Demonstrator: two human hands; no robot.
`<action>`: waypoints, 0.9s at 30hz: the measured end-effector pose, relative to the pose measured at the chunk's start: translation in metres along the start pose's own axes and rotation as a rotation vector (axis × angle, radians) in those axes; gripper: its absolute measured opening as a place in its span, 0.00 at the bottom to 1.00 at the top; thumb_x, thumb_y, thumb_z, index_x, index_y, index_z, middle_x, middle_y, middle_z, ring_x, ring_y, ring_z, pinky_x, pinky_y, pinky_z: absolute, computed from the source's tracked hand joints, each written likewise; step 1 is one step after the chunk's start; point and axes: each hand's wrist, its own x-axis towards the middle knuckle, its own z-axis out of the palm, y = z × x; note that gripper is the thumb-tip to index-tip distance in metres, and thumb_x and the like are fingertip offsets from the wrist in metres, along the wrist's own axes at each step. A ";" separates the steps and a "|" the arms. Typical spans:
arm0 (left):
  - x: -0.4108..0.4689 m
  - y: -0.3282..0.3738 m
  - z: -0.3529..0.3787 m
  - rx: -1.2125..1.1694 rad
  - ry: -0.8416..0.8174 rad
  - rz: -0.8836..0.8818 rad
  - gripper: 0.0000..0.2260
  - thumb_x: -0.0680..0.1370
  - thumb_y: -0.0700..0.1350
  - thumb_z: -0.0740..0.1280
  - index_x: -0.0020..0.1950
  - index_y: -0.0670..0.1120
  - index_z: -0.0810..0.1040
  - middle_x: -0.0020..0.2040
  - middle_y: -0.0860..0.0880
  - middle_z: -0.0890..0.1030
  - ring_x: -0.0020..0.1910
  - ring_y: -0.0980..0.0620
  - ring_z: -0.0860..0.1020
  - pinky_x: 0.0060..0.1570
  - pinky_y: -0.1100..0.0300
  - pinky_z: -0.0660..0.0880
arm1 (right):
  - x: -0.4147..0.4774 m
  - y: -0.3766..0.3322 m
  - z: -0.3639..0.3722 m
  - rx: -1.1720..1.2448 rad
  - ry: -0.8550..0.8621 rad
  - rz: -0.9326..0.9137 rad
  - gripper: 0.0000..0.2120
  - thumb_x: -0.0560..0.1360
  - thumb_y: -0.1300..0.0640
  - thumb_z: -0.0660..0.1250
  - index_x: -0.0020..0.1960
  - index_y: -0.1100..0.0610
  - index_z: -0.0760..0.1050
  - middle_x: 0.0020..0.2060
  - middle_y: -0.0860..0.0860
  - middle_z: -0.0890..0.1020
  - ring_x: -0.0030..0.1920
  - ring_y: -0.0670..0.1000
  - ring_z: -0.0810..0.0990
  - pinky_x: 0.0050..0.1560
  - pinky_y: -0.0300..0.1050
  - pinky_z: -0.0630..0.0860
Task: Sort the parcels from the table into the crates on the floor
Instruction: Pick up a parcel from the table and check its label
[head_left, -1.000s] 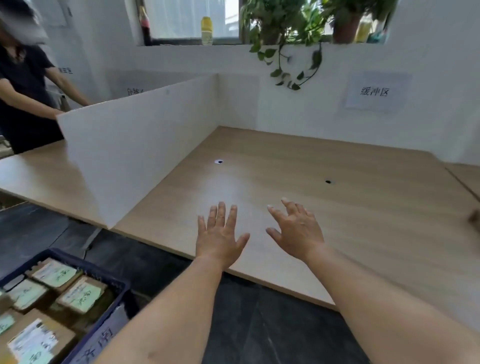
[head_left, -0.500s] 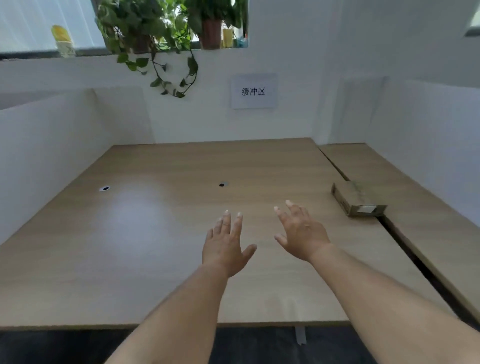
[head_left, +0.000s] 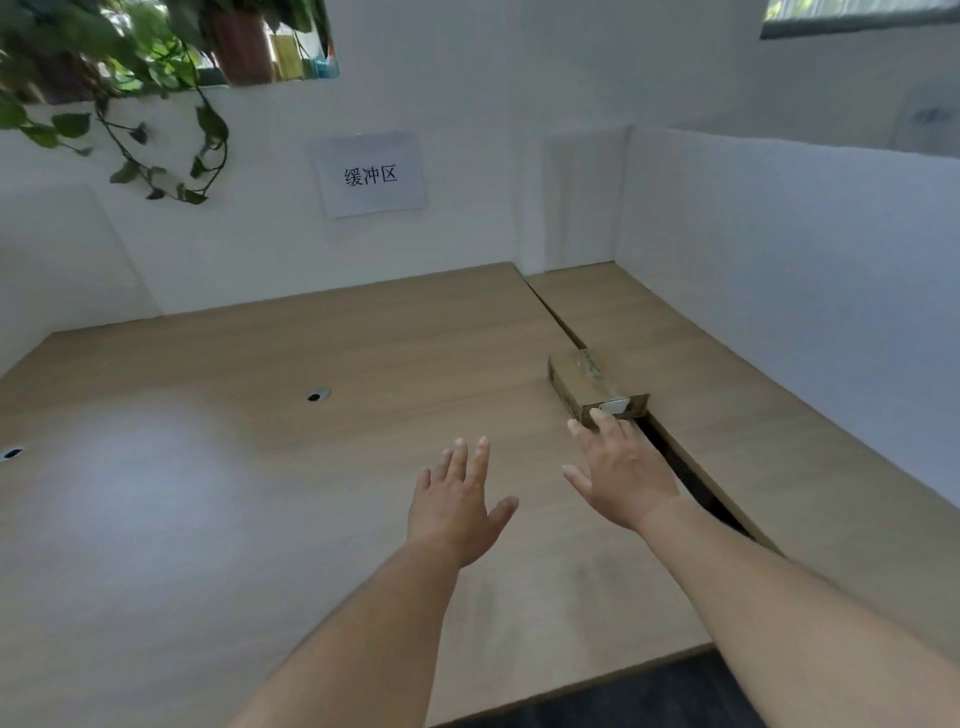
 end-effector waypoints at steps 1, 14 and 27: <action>0.009 0.004 0.001 0.002 -0.007 0.010 0.35 0.79 0.66 0.50 0.78 0.52 0.37 0.80 0.47 0.43 0.78 0.48 0.44 0.76 0.50 0.46 | 0.003 0.008 0.002 -0.003 -0.009 0.021 0.31 0.79 0.39 0.54 0.77 0.51 0.52 0.75 0.56 0.55 0.72 0.55 0.60 0.68 0.49 0.63; 0.189 0.077 0.018 -0.110 -0.103 0.127 0.31 0.82 0.61 0.49 0.79 0.48 0.43 0.80 0.47 0.49 0.77 0.48 0.53 0.72 0.52 0.55 | 0.111 0.133 0.017 0.001 -0.094 0.232 0.32 0.79 0.40 0.55 0.77 0.52 0.51 0.76 0.55 0.55 0.74 0.55 0.57 0.69 0.51 0.61; 0.335 0.083 0.057 -0.246 -0.261 0.055 0.32 0.82 0.58 0.51 0.79 0.42 0.44 0.79 0.46 0.50 0.77 0.46 0.52 0.73 0.53 0.54 | 0.236 0.182 0.078 0.174 -0.274 0.349 0.36 0.78 0.39 0.56 0.77 0.59 0.50 0.71 0.56 0.66 0.70 0.57 0.62 0.65 0.52 0.66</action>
